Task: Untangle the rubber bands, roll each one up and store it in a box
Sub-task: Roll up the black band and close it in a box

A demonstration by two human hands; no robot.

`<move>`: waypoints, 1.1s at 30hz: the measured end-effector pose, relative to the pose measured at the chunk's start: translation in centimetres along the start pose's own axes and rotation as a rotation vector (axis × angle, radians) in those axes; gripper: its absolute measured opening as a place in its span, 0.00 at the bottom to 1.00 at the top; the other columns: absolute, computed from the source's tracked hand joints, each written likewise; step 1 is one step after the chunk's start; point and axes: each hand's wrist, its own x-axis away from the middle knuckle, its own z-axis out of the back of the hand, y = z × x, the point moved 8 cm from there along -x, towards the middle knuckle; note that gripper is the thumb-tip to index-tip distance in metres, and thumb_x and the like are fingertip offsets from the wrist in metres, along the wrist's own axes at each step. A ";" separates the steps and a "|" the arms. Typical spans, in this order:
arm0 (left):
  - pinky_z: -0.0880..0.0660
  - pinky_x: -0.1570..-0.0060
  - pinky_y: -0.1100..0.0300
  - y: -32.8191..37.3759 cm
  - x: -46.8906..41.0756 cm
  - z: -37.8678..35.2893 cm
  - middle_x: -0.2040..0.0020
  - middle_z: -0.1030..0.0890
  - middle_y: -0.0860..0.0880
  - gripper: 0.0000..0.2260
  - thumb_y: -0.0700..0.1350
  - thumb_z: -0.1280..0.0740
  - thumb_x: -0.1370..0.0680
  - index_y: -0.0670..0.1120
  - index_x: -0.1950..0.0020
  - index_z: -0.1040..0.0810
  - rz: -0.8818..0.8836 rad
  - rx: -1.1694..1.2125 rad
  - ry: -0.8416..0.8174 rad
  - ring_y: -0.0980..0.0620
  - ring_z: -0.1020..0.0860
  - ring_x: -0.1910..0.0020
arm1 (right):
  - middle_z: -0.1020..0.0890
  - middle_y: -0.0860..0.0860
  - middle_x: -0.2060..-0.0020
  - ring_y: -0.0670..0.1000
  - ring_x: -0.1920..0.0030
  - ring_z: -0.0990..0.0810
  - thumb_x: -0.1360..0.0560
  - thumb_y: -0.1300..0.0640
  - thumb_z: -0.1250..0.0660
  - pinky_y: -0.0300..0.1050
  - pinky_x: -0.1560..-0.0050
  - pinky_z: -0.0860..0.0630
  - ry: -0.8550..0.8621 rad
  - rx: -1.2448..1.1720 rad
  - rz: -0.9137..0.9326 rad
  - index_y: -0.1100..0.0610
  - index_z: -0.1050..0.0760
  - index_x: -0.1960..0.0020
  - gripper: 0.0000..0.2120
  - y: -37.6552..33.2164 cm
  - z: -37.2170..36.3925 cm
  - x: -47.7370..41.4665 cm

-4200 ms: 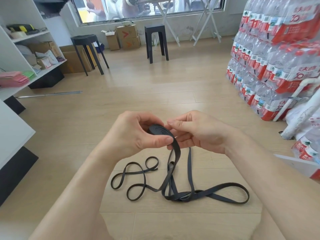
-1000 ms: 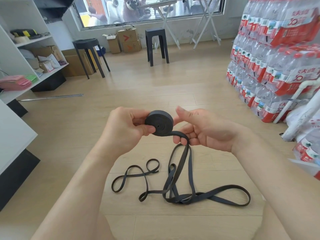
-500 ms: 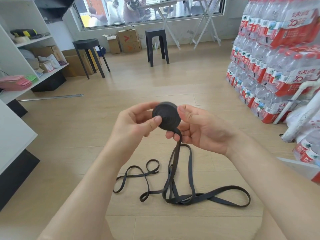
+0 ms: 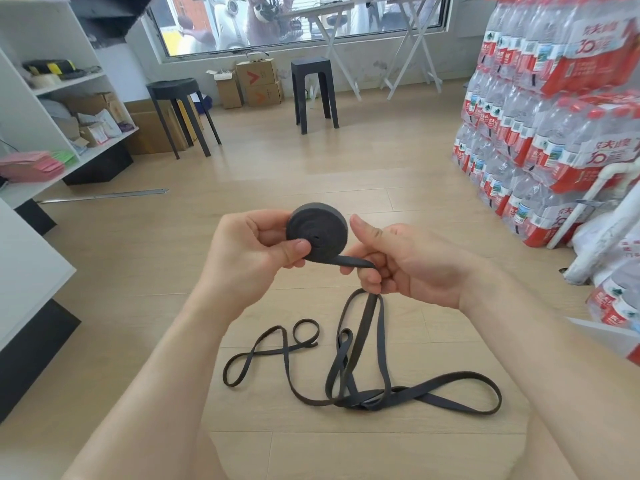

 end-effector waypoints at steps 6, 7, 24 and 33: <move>0.25 0.66 0.68 0.3 0.0 -0.5 0.68 0.17 0.56 0.18 0.30 0.30 0.29 0.55 0.57 0.20 -0.025 -0.138 -0.049 0.57 0.22 0.71 | 0.29 0.49 0.75 0.47 0.73 0.32 0.35 0.33 0.36 0.42 0.66 0.39 0.023 0.020 0.013 0.62 0.20 0.58 0.30 0.0 0.1 0.0; 0.24 0.65 0.69 0.3 0.0 -0.6 0.68 0.17 0.56 0.19 0.29 0.30 0.29 0.56 0.57 0.20 -0.029 -0.160 -0.055 0.57 0.22 0.71 | 0.29 0.50 0.75 0.47 0.73 0.31 0.35 0.32 0.36 0.42 0.66 0.39 0.025 0.024 0.013 0.62 0.20 0.58 0.31 0.0 0.1 0.0; 0.27 0.63 0.61 -1.2 0.3 -2.2 0.60 0.16 0.51 0.14 0.41 0.26 0.29 0.51 0.46 0.20 0.063 0.168 -0.061 0.53 0.24 0.65 | 0.29 0.59 0.61 0.47 0.70 0.29 0.31 0.38 0.35 0.37 0.67 0.30 -0.015 -0.297 0.058 0.63 0.21 0.50 0.28 0.0 -0.1 -0.4; 0.24 0.66 0.63 -0.5 0.2 -1.1 0.66 0.16 0.49 0.08 0.36 0.29 0.31 0.42 0.53 0.19 0.008 0.252 0.051 0.53 0.23 0.71 | 0.20 0.52 0.65 0.49 0.65 0.26 0.31 0.30 0.41 0.42 0.61 0.33 -0.135 -0.135 -0.006 0.60 0.18 0.50 0.34 0.2 -0.9 0.0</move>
